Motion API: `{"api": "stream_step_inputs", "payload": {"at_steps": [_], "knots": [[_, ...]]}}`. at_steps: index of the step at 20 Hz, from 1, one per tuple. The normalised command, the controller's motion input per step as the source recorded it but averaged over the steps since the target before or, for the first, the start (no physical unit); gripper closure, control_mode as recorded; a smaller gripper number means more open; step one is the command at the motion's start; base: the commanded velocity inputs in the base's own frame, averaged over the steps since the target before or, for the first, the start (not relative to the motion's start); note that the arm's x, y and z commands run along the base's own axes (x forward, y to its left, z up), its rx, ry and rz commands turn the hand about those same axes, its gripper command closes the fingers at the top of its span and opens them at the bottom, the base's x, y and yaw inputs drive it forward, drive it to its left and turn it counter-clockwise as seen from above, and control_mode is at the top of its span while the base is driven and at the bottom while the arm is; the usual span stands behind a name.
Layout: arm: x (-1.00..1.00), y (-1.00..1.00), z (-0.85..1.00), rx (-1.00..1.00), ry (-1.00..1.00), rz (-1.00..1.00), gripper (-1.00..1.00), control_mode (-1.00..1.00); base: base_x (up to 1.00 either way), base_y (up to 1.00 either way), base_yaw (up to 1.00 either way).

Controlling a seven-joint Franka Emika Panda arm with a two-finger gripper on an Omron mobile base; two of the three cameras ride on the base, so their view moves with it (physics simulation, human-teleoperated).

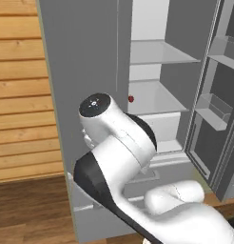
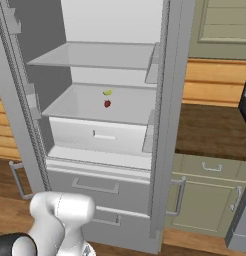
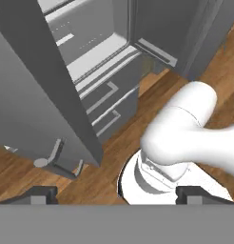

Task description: Take the strawberry from the fridge and place it on top of the pancake, located on the dining counter.

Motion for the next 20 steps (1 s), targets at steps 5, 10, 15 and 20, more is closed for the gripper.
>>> {"api": "stream_step_inputs", "payload": {"at_steps": [5, 10, 15, 20], "knots": [[-0.31, -0.72, 0.89, 0.38, 0.0, 0.17, -1.0, -1.0, 0.0, 0.0, 0.0], [0.15, -0.82, 0.11, 0.66, 0.0, 0.01, -1.0, -1.0, 0.0, 0.0, 0.0], [0.88, -0.34, 0.0, 0.74, -0.08, 0.23, -1.0, -1.0, 0.0, 0.0, 0.0], [1.0, -0.08, 0.11, 0.62, -0.13, 0.35, -1.0, -1.0, 0.0, 0.0, 0.0]]}}
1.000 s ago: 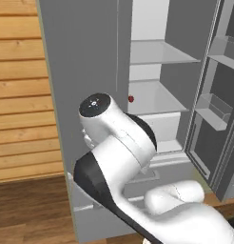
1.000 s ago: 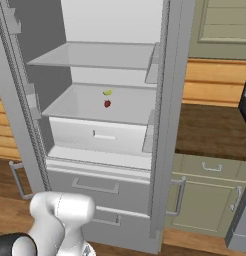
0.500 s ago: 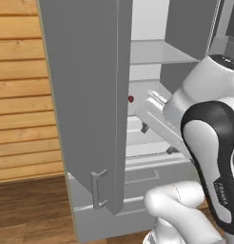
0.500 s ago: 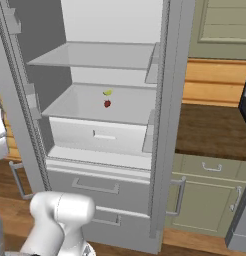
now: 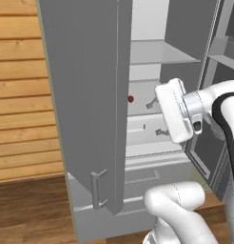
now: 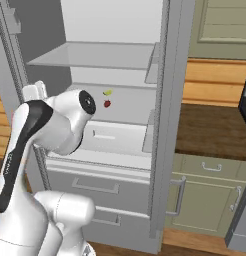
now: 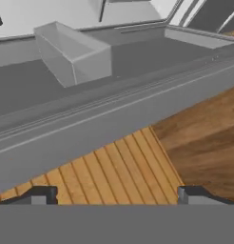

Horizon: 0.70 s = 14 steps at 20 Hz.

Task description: Take the strawberry from the fridge and place it on top of the pancake, located on the dining counter.

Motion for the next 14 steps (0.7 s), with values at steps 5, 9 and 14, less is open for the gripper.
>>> {"api": "stream_step_inputs", "payload": {"at_steps": [5, 9, 14], "knots": [[0.88, -0.01, 0.03, 0.39, -0.21, 0.24, -1.0, -1.0, 0.0, 0.0, 0.0], [0.52, 0.04, 0.0, 0.1, -0.24, 0.22, -1.0, -1.0, 0.0, 0.0, 0.0], [0.67, -0.05, 0.0, 0.0, -0.18, 0.13, -1.0, -1.0, 0.0, 0.0, 0.0]]}}
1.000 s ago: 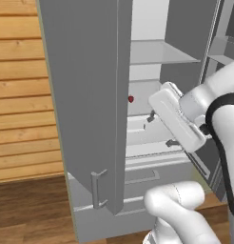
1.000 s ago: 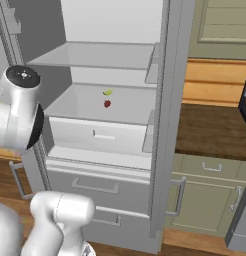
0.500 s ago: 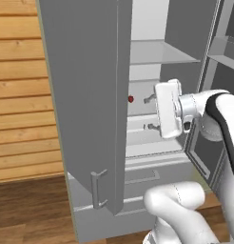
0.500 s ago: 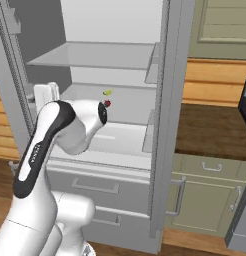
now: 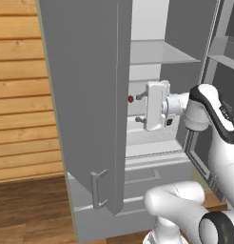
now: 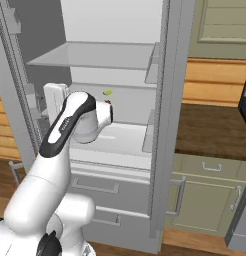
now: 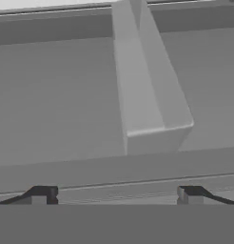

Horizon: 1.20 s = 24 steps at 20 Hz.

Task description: Take the strawberry from the fridge and place it on top of the pancake, located on the dining counter.

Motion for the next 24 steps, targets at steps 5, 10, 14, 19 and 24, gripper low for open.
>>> {"api": "stream_step_inputs", "payload": {"at_steps": [5, 10, 14, 19, 24], "knots": [[0.38, 0.17, -0.04, -0.07, -0.03, 0.04, -1.0, -1.0, 0.0, 0.0, 0.0], [0.16, 0.51, -0.27, -0.17, 0.0, 0.0, -1.0, -1.0, 0.0, 0.0, 0.0], [0.0, 0.65, -0.09, -0.09, 0.0, 0.0, -1.0, -1.0, 0.0, 0.0, 0.0], [-0.04, 0.68, 0.0, 0.0, 0.0, 0.0, -1.0, -1.0, 0.0, 0.0, 0.0], [-0.08, 0.71, -0.01, 0.0, 0.01, 0.0, -1.0, -1.0, 0.0, 0.0, 0.0]]}}
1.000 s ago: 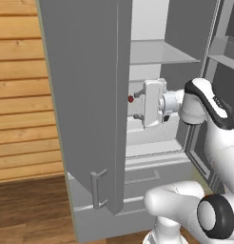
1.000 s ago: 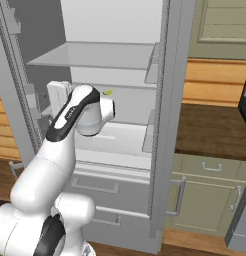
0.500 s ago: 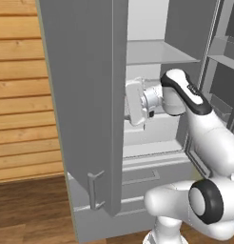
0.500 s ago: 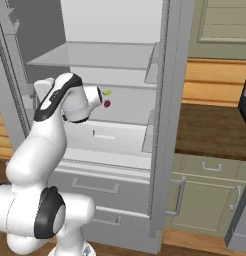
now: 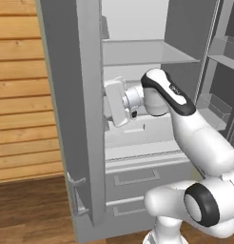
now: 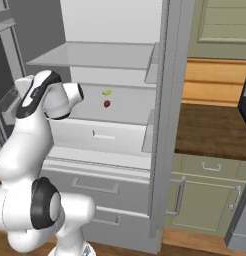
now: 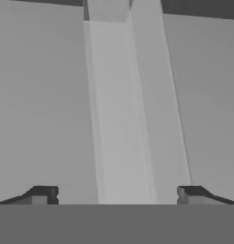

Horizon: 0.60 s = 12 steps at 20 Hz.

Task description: Take the strawberry from the fridge and place it on top of the pancake, located on the dining counter.

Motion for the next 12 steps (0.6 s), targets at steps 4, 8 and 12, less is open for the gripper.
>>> {"api": "stream_step_inputs", "payload": {"at_steps": [4, 8, 12], "knots": [[-0.09, 0.7, -0.03, 0.0, 0.02, 0.0, -1.0, -1.0, 0.0, 0.0, 0.0], [-0.09, 0.64, 0.0, 0.0, 0.02, 0.0, -1.0, -1.0, 0.0, 0.0, 0.0], [-0.13, 0.36, 0.0, 0.0, 0.03, 0.0, -1.0, -1.0, 0.0, 0.0, 0.0]]}}
